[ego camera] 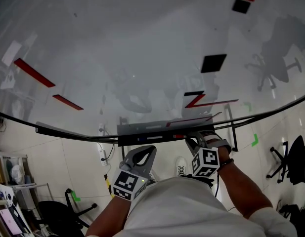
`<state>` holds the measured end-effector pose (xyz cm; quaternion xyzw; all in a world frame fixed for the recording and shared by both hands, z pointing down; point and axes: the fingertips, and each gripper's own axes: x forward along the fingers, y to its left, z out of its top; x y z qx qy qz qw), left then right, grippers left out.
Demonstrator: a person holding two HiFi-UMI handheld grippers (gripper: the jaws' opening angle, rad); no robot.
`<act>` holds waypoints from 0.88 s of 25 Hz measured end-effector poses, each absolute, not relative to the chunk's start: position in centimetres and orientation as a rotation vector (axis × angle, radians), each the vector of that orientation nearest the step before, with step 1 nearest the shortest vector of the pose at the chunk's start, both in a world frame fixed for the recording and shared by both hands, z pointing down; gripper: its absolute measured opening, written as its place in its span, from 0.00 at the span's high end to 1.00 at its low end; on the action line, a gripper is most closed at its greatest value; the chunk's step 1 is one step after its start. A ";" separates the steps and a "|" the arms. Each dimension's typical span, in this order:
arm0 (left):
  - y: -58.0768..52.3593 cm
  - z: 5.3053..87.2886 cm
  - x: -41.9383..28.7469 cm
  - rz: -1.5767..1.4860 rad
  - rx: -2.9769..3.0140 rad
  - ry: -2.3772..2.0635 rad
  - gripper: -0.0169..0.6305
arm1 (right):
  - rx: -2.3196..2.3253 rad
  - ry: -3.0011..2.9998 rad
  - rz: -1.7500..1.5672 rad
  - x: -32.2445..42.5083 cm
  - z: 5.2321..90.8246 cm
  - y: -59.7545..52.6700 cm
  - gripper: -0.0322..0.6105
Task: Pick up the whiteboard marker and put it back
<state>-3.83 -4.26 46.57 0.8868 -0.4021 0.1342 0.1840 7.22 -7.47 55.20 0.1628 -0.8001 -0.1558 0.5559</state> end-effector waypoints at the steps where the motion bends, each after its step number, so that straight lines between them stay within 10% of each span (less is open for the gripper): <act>1: -4.2 46.6 -3.8 0.376 2.495 -1.131 0.95 | 0.406 -1.925 -0.330 7.0 54.9 -7.4 0.89; 22: -3.9 45.8 -3.5 0.324 2.473 -1.119 0.95 | 0.747 -2.458 0.594 6.2 49.6 -5.6 0.89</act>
